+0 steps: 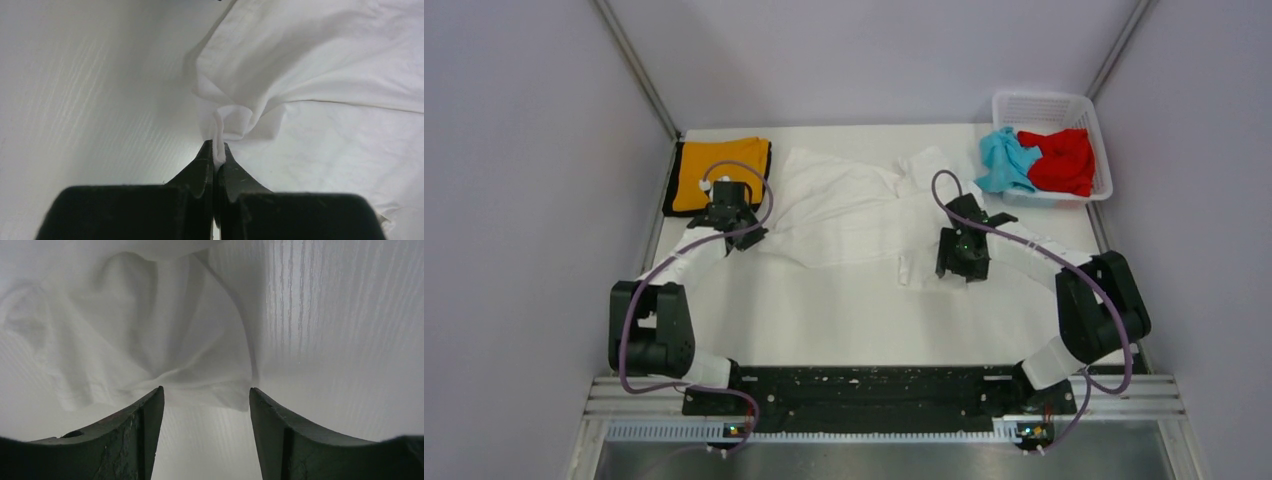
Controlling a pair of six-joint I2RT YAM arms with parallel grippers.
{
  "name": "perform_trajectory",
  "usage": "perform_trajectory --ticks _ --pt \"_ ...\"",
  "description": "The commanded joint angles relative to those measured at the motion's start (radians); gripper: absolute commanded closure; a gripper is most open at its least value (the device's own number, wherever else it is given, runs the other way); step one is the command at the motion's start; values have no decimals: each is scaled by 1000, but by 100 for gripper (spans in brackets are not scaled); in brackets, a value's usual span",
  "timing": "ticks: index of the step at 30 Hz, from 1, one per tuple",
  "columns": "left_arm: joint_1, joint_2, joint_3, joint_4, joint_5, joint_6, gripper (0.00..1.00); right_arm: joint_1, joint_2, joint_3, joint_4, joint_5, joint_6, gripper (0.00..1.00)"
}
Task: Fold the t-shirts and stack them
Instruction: Flatten out the tshirt
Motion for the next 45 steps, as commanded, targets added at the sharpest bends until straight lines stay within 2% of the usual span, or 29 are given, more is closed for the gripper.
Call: perform_trajectory --ticks 1,8,11,12,16,17,21,24,29,35,39,45 --pt "3 -43 -23 44 16 -20 100 13 34 -18 48 28 45 39" --pt "3 -55 -47 55 17 -24 100 25 82 -53 70 46 54 45" --pt "3 -56 -48 54 15 -25 100 29 101 -61 101 28 59 53" --pt "3 -55 -46 52 15 -26 100 31 107 -61 112 22 61 57" --pt "3 -59 -41 42 10 -32 100 34 98 -44 140 35 63 97" --pt "3 -61 -32 35 5 -32 100 33 89 -30 141 43 60 100" --pt "3 -85 12 6 -16 -28 100 33 -6 16 176 75 35 100" --pt "3 -132 71 -12 -18 -16 100 30 -99 91 185 160 1 100" --pt "3 -238 249 -25 -33 14 100 12 -232 282 191 284 -91 100" --pt "2 -335 455 8 -35 14 100 7 -318 538 230 365 -217 100" --pt "2 -363 582 -17 -60 29 100 7 -345 716 233 376 -323 100" --pt "2 -427 760 -96 -61 54 100 7 -347 983 206 287 -444 100"
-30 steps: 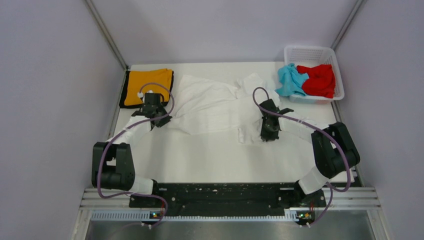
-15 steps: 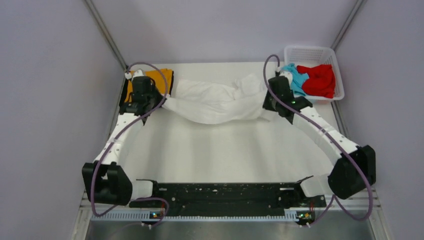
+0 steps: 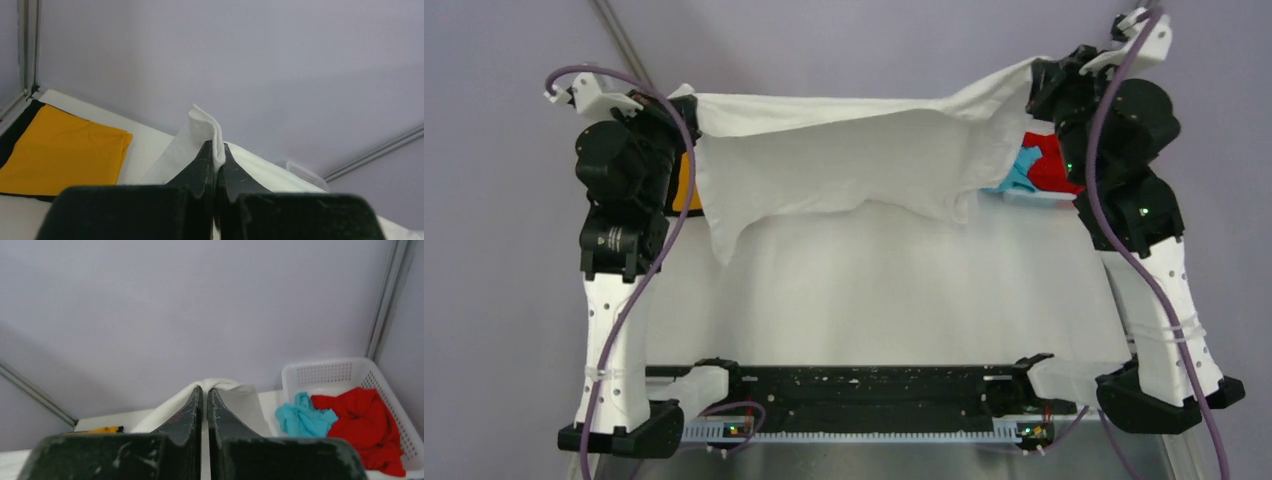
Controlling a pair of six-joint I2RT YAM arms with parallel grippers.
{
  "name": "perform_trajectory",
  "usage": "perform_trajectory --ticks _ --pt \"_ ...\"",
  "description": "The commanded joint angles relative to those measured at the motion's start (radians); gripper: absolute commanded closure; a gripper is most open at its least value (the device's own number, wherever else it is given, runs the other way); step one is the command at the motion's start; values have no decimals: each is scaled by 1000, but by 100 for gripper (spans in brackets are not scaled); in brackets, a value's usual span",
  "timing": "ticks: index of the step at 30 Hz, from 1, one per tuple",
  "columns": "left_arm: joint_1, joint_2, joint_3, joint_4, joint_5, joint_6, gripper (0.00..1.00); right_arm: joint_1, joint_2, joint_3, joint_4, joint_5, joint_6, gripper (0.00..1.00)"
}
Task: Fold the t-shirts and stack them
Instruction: Flatten out the tshirt
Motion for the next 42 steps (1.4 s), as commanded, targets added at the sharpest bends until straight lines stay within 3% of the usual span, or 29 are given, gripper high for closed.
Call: perform_trajectory --ticks 1,10,15,19,23,29,37,42 --pt "2 -84 110 -35 -26 32 100 -5 -22 205 -6 -60 -129 100" --pt "2 -272 166 -62 103 37 100 -5 -52 492 -82 -229 -216 100" --pt "3 -348 190 -75 268 18 100 -5 -130 518 -84 -323 -219 100" --pt "3 -383 173 -80 261 6 100 -5 -177 537 -85 -392 -252 100" --pt "3 -356 170 -91 254 -11 100 -5 -201 510 -81 -361 -281 100" --pt "3 -238 106 -134 248 -43 100 -5 -217 239 34 -165 -312 100" --pt "3 -102 -369 -20 198 -120 100 -5 -201 -279 338 132 -313 100" --pt "3 94 -550 66 136 -142 100 -19 -92 -523 461 179 -252 100"
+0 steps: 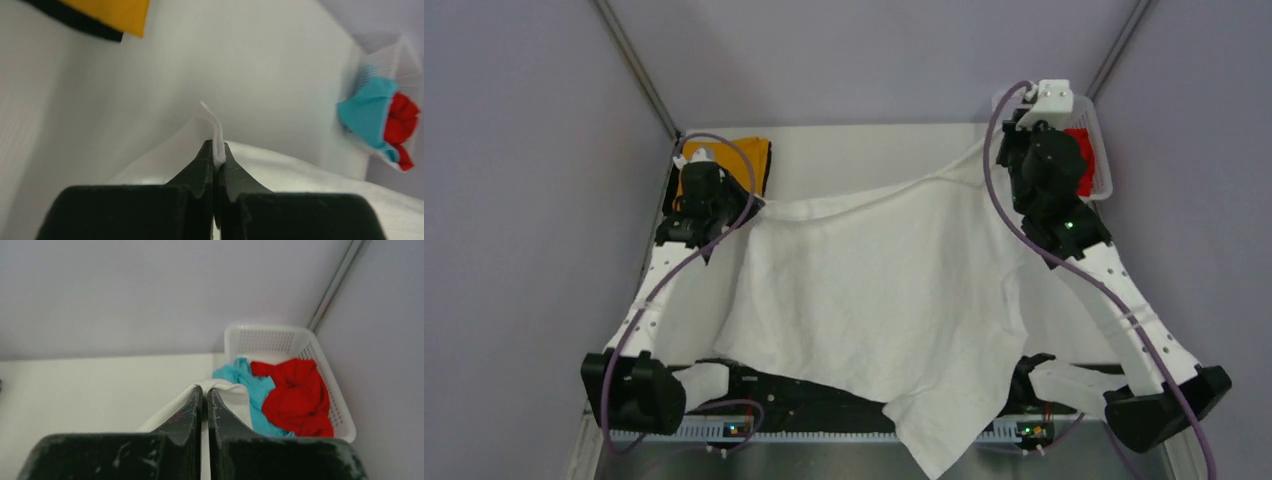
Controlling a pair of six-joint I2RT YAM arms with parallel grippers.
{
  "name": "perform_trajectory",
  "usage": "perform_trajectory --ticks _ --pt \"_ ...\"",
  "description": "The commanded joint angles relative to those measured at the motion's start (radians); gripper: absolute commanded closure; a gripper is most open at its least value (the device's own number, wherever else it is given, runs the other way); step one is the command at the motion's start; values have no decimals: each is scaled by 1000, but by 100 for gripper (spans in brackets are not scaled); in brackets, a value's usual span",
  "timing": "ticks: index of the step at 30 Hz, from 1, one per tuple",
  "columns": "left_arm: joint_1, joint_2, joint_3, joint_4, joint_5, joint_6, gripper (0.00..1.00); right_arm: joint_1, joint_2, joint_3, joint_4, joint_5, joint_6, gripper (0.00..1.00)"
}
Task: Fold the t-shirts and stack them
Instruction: Flatten out the tshirt
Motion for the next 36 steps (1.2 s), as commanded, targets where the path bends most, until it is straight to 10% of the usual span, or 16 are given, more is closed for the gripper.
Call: perform_trajectory --ticks 1,9,25,30,36 --pt "3 135 -84 106 -79 -40 100 -28 80 -132 183 113 87 100" --pt "5 525 40 74 -18 -24 100 -112 295 -275 267 -10 296 100" --pt "7 925 489 -138 -152 -55 98 -146 741 34 191 -29 330 100" --pt "21 1098 748 -327 -242 -179 74 -188 997 325 35 0 405 96" --pt "7 1163 1008 -364 -156 -197 10 -201 1249 791 -294 -12 434 34"
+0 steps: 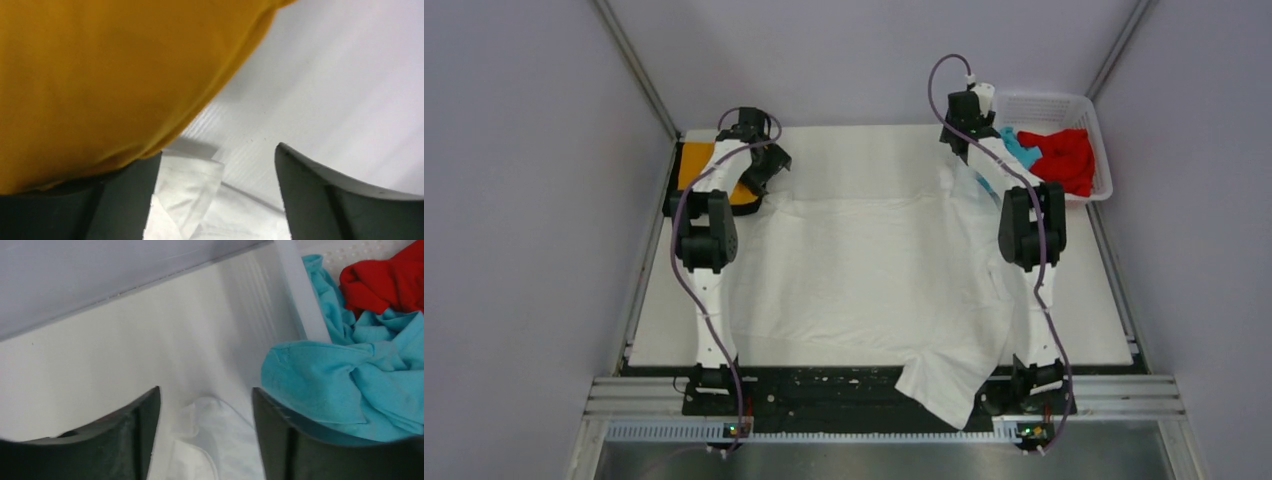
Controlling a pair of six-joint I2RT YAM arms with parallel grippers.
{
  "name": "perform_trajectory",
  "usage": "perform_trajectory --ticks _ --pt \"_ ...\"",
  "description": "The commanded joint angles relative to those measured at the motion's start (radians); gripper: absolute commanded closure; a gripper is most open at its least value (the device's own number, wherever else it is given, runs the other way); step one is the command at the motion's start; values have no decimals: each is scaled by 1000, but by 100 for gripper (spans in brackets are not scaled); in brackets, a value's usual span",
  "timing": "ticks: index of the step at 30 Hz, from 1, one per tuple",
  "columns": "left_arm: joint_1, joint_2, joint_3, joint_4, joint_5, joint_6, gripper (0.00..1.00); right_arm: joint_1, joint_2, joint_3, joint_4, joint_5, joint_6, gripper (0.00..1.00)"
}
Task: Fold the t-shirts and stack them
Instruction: Flatten out the tshirt
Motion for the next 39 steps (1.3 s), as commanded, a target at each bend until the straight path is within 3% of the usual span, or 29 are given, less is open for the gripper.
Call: perform_trajectory --ticks 1,2,3,10,16,28,34,39 --pt "-12 -64 109 -40 8 -30 6 -10 42 187 -219 -8 31 23" --pt "-19 -95 85 -18 17 -15 2 -10 22 157 -217 -29 30 5" --pt "-26 -124 52 -6 24 -7 1 -10 -8 118 -207 -57 23 2" --pt "-114 -329 -173 9 -14 106 1 -9 -250 -250 -117 -343 33 1" --pt "-183 -452 -409 91 -1 142 1 -10 -355 -496 -10 -445 84 2" --pt "-227 -417 -610 180 52 139 1 -11 -261 -546 161 -591 162 4" --pt "-227 -415 -676 148 -10 138 1 -10 -172 -472 216 -649 217 5" --pt "-226 -428 -701 129 -60 137 1 -7 -122 -437 372 -687 329 6"
